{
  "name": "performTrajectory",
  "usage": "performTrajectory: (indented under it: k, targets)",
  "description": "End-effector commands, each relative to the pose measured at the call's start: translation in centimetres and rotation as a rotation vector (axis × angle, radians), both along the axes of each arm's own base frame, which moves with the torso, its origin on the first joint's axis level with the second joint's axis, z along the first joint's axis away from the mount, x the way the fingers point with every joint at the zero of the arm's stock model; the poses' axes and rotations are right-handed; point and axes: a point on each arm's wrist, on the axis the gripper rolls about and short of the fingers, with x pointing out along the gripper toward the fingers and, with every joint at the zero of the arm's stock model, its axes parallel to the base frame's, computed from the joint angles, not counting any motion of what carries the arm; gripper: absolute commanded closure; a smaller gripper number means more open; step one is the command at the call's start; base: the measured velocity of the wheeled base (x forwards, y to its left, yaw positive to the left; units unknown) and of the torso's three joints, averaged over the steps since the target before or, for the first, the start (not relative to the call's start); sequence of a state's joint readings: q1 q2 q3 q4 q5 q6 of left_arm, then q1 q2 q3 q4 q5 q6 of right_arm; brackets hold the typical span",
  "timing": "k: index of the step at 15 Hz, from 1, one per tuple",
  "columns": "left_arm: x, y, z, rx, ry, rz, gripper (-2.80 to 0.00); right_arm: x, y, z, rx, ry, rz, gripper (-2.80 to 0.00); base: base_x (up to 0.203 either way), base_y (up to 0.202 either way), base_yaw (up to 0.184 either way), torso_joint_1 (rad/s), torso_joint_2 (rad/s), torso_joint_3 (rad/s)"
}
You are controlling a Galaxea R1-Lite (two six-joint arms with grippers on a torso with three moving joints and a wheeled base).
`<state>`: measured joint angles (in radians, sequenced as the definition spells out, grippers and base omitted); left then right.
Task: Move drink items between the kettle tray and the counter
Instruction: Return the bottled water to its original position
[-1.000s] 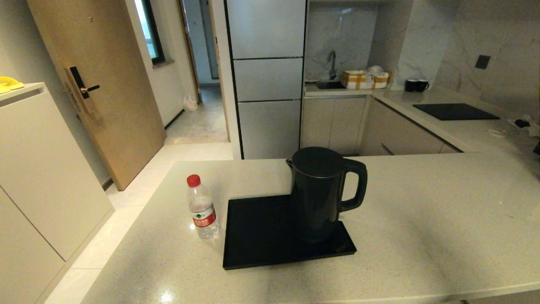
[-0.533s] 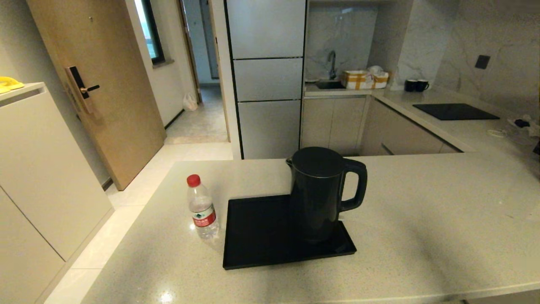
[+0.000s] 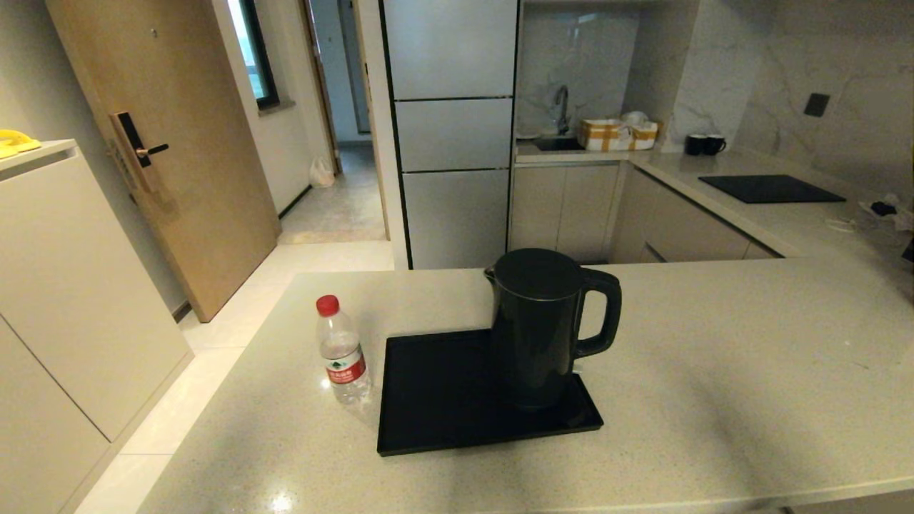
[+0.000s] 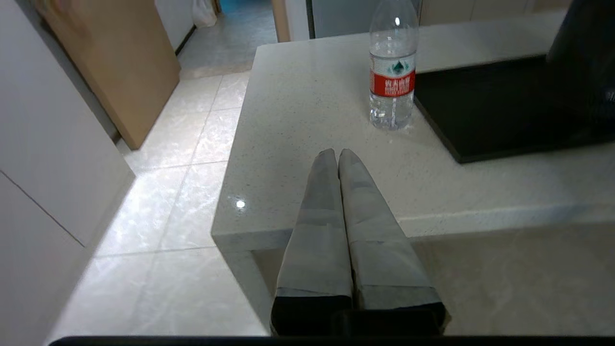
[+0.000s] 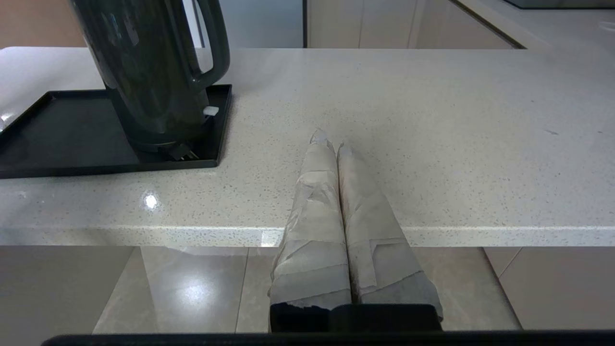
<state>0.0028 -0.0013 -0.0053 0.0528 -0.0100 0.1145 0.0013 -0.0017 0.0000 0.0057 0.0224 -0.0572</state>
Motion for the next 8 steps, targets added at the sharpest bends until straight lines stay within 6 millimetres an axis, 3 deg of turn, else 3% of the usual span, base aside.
performTrajectory:
  k: [1,3,5,7,8]
  targets:
    - [0.0,0.0,0.0,0.005,0.003,-0.001,0.00,0.0,0.0,0.0,-0.001,0.004,0.001,0.00,0.000,0.000,0.000,0.000,0.00,0.000]
    - [-0.3,0.0,1.5,0.007,0.020,0.003,0.00,0.0,0.0,0.0,0.000,0.004,-0.001,0.00,0.000,0.000,0.000,0.000,0.00,0.000]
    - [-0.5,0.0,6.2,-0.006,0.055,0.006,0.00,0.0,0.0,0.0,-0.001,0.004,-0.001,0.00,0.000,0.000,0.000,0.000,0.00,0.000]
    - [2.1,0.0,9.2,-0.025,0.237,-0.002,0.00,0.0,0.0,0.0,-0.001,0.004,0.001,0.00,0.000,0.000,0.000,0.000,0.00,0.000]
    - [4.5,0.0,10.0,-0.034,0.331,-0.017,0.00,0.0,0.0,0.0,-0.001,0.004,0.000,0.00,0.000,0.000,0.000,0.000,0.00,0.000]
